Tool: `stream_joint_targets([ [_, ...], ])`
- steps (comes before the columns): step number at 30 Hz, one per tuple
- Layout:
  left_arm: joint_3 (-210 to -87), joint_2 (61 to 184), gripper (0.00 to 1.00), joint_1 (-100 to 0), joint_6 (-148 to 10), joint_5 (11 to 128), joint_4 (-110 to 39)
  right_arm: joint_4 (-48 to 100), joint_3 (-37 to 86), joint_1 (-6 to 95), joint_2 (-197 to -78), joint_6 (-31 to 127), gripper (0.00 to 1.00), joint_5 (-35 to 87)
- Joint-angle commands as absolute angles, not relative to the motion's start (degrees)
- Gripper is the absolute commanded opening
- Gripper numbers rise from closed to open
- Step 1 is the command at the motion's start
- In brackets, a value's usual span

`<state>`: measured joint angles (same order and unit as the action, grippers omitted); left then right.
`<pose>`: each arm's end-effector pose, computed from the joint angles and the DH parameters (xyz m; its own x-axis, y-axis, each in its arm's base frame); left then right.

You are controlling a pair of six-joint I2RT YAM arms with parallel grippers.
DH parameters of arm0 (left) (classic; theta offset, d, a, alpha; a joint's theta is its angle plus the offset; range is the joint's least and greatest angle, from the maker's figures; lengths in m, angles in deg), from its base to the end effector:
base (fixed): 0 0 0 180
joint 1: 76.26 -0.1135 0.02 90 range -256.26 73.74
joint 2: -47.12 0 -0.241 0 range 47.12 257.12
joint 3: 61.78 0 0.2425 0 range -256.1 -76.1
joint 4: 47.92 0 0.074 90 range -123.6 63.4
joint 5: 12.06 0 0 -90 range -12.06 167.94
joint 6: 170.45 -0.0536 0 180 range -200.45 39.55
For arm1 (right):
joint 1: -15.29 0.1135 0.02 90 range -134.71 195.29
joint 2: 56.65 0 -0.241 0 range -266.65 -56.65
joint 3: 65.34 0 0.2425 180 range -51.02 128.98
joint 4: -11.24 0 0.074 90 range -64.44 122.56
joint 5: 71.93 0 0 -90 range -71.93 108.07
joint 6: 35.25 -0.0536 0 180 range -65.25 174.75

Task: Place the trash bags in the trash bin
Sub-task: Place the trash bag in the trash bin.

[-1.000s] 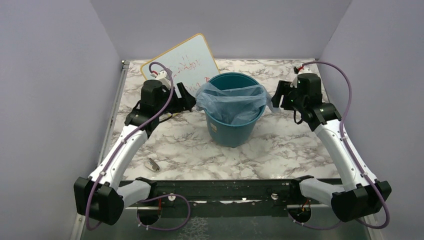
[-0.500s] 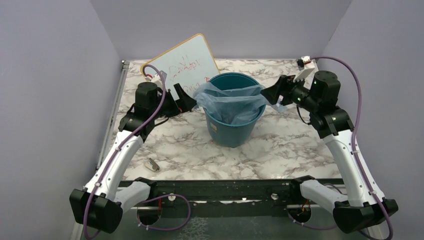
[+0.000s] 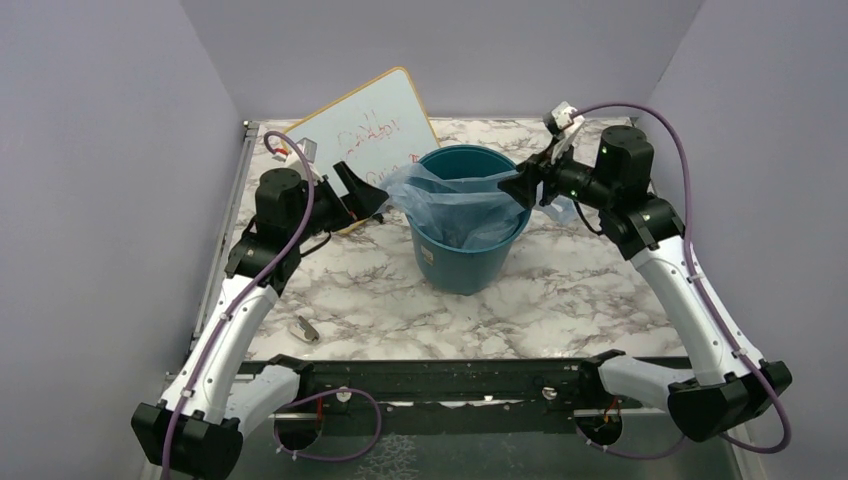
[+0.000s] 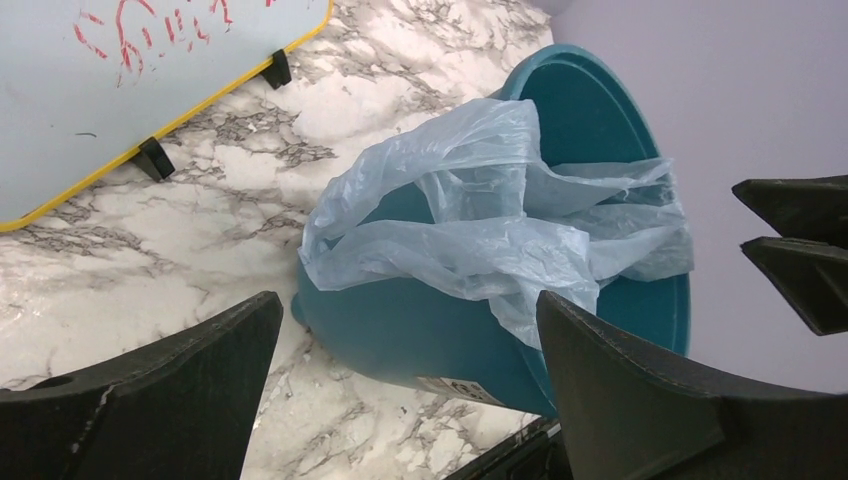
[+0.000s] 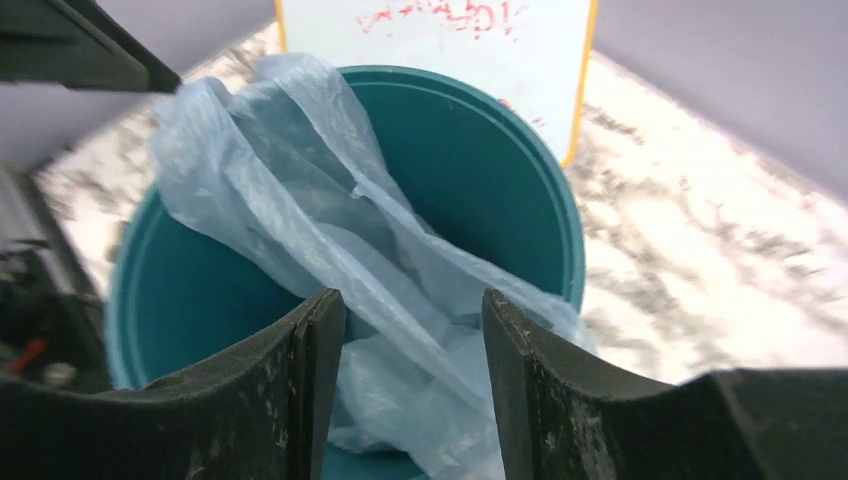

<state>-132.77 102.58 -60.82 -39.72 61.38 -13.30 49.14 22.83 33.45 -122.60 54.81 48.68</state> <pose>0.2229 -0.0774 0.3359 -0.5748 -0.4901 -0.6553 0.1844 0.7026 -0.6873 0.2404 0.1076 0.3928 -0.2560 -0.0849 -0.9629 -0.7343 0.6649 0.1366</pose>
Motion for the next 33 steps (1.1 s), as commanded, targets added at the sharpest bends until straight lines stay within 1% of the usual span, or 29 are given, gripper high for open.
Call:
stream_joint_targets([
  [1,-132.55,102.42,0.99,-61.14,-38.53,60.65,-15.9,45.49,20.41,35.67,-120.59,76.98,0.57,41.83],
  [3,-132.02,102.76,0.99,-61.14,-37.71,59.78,-16.89,45.74,19.13,36.09,-120.67,83.83,0.57,43.11],
  [5,-130.94,102.84,0.99,-61.14,-36.55,58.87,-18.71,46.8,19.79,36.43,-122.21,87.39,0.57,43.94],
  [9,-129.11,104.06,0.99,-61.14,-33.81,55.41,-22.95,49.01,22.19,37.96,-126.11,91.28,0.54,42.82],
  [12,-128.51,104.94,0.99,-61.14,-33.24,55.26,-23.92,49.03,23.16,40.12,-128.12,94.02,0.46,39.7],
  [16,-128.74,105.96,0.99,-61.14,-35.12,56.04,-22.54,49.35,23.46,42.41,-129.79,97.07,0.46,38.99],
  [18,-128.63,106.52,0.98,-61.14,-35.83,55.46,-22.02,49.29,23.88,43.47,-130.33,97.63,0.44,38.73],
  [20,-128.29,107.09,0.94,-61.14,-35.97,54.47,-22.0,48.15,23.77,44.22,-130.25,97.72,0.36,38.79],
  [23,-127.77,108.37,0.89,-61.14,-36.18,52.2,-22.25,45.46,23.03,44.46,-129.6,97.36,0.15,38.08],
  [25,-127.69,109.34,0.83,-61.14,-36.37,50.61,-22.31,44.19,22.9,44.48,-129.26,96.49,0.03,36.48],
  [27,-127.56,109.77,0.77,-61.14,-36.29,49.51,-22.7,42.97,22.78,44.52,-128.89,95.06,0.01,34.16],
  [30,-127.14,109.65,0.63,-61.14,-36.31,49.22,-23.45,39.72,21.77,44.48,-128.23,91.58,0.01,28.95],
  [33,-127.02,109.71,0.57,-61.1,-36.21,48.69,-24.13,38.02,21.74,44.47,-128.49,86.83,0.01,22.99],
])
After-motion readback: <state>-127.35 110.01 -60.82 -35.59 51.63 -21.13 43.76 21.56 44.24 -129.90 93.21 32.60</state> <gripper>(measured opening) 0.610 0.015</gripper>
